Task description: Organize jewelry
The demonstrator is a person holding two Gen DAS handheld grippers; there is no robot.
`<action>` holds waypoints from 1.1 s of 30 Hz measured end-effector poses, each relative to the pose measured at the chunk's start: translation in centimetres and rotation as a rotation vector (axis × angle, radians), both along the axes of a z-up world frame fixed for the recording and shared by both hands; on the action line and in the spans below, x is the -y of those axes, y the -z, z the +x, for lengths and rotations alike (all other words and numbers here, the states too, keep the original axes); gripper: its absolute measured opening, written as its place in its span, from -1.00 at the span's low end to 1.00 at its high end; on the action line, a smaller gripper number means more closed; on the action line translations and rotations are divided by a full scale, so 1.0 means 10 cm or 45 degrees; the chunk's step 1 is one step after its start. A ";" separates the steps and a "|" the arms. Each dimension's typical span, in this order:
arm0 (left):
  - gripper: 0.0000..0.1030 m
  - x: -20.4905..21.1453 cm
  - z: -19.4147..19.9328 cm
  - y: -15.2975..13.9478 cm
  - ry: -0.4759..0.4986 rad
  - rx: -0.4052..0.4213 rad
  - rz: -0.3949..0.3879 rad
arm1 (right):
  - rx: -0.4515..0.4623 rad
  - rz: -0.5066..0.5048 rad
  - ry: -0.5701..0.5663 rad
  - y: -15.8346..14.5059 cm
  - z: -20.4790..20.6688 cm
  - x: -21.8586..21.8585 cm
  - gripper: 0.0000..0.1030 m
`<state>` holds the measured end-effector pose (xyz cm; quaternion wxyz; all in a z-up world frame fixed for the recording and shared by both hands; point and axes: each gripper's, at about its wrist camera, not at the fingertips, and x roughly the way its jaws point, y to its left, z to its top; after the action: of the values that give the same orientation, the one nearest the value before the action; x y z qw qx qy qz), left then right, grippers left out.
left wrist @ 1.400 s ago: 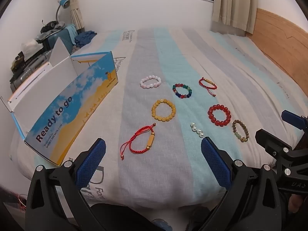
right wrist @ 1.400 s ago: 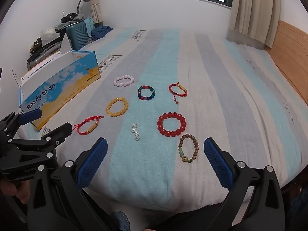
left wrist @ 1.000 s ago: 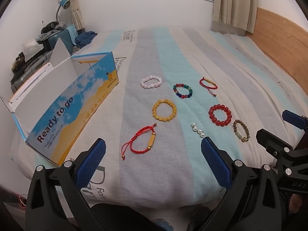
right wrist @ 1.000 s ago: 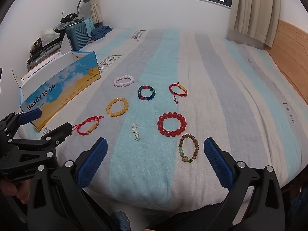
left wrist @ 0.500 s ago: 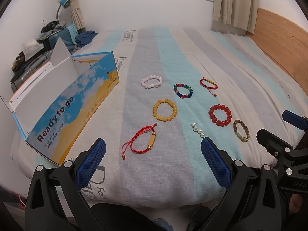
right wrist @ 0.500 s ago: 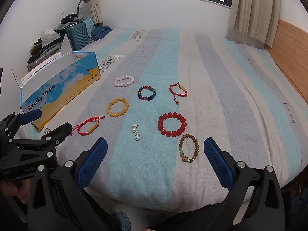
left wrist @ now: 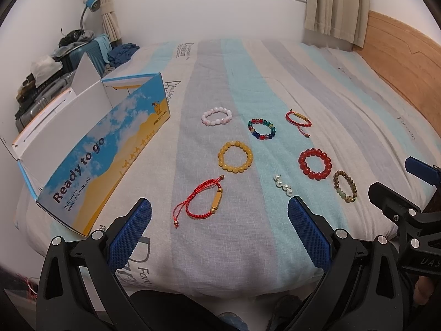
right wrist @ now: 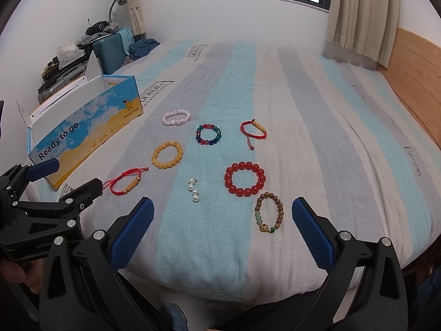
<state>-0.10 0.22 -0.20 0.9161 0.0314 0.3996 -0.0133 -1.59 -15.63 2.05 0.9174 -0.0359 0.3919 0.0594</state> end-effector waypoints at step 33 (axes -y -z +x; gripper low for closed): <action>0.89 -0.25 0.79 0.58 0.026 -0.142 0.034 | -0.176 -0.072 -0.009 0.54 0.72 0.31 0.86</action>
<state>7.77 2.75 -5.95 0.8917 0.0468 0.4498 -0.0192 5.60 -18.74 -3.34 0.8865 -0.0589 0.4557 0.0541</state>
